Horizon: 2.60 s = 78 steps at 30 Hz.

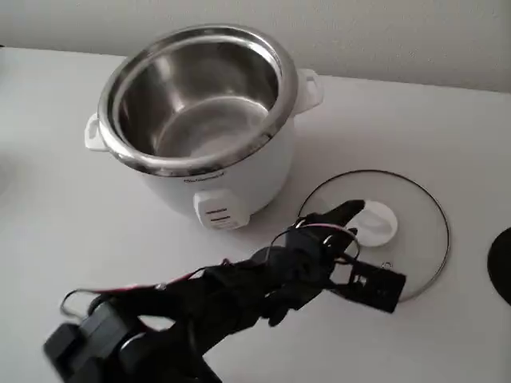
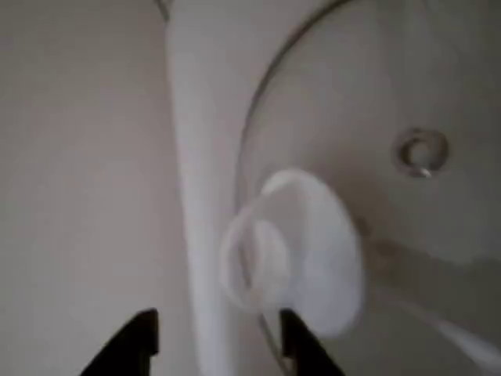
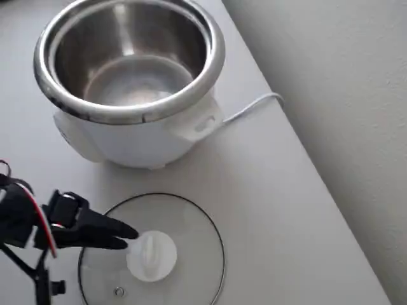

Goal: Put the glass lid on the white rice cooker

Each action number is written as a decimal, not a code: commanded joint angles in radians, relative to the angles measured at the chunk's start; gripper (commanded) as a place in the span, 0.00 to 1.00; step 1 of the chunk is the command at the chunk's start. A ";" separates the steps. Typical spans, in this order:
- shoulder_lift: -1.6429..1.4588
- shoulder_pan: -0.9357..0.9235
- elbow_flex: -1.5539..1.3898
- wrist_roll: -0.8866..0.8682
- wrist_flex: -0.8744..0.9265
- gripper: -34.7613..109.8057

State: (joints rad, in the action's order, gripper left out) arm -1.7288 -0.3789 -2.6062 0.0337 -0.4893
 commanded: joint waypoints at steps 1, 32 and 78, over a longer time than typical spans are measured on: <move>0.084 -0.011 0.166 -0.006 -0.028 0.39; -0.135 -0.041 0.821 -0.074 1.017 0.24; 0.110 0.299 2.258 -0.120 1.715 0.24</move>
State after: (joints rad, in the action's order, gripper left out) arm -1.4251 -0.1979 -0.4985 -0.0859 1.2671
